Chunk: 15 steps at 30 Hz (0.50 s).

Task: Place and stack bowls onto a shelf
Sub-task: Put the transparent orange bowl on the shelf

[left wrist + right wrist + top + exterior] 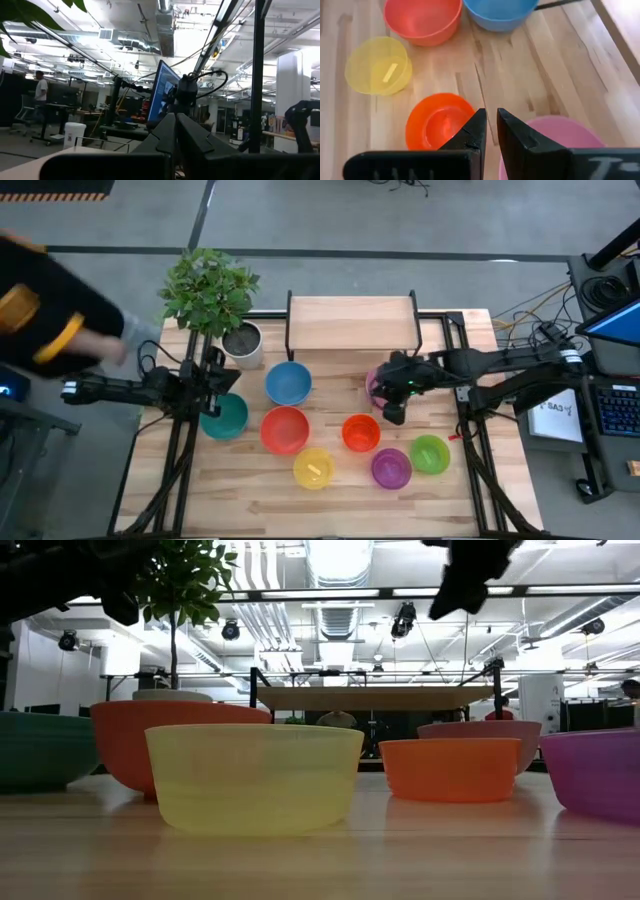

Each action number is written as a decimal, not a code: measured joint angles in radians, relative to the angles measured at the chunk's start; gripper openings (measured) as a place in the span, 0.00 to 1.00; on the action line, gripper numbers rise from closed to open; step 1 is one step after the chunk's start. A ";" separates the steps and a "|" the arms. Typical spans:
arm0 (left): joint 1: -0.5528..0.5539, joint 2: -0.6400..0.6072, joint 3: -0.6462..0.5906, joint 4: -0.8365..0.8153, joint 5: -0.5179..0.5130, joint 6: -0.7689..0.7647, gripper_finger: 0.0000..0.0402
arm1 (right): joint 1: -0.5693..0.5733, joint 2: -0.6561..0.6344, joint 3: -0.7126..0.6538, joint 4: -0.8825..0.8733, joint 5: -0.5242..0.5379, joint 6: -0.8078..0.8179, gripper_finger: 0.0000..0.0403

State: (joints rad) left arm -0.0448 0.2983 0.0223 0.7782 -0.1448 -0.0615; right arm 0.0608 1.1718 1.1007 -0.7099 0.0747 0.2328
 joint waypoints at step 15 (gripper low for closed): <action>0.001 0.000 0.000 0.015 -0.031 0.005 0.00 | 0.000 0.393 0.169 0.003 -0.186 -0.243 0.08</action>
State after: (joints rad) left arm -0.0441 0.2985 0.0223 0.7927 -0.1756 -0.0570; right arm 0.0608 1.5651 1.2701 -0.7067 -0.1110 -0.0104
